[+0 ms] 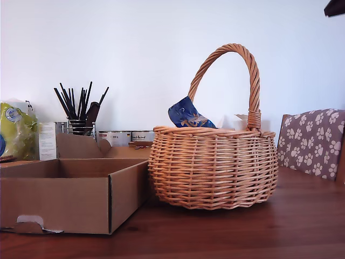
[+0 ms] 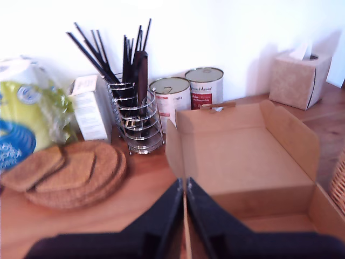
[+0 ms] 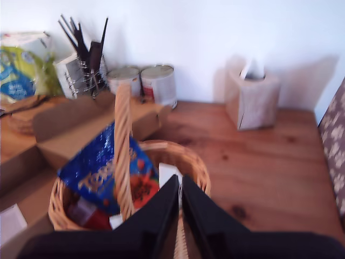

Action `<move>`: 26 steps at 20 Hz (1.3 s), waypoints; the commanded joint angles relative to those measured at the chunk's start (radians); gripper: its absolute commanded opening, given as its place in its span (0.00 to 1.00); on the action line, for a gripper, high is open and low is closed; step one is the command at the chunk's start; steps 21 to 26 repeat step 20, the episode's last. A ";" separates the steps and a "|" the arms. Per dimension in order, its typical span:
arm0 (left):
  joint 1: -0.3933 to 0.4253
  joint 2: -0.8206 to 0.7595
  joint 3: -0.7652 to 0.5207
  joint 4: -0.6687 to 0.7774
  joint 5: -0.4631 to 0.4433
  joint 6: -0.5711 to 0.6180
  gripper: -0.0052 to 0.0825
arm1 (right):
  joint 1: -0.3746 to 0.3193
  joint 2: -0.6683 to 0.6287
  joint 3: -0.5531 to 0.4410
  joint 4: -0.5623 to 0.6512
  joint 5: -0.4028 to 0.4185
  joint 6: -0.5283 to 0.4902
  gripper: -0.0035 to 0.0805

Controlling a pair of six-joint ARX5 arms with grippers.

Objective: Move the bags of Easter eggs from the cardboard box on the left into the woven basket on the right side.

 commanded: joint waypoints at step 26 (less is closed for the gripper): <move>-0.009 -0.289 -0.057 -0.320 0.009 -0.092 0.04 | -0.001 -0.169 -0.055 -0.224 0.004 0.002 0.03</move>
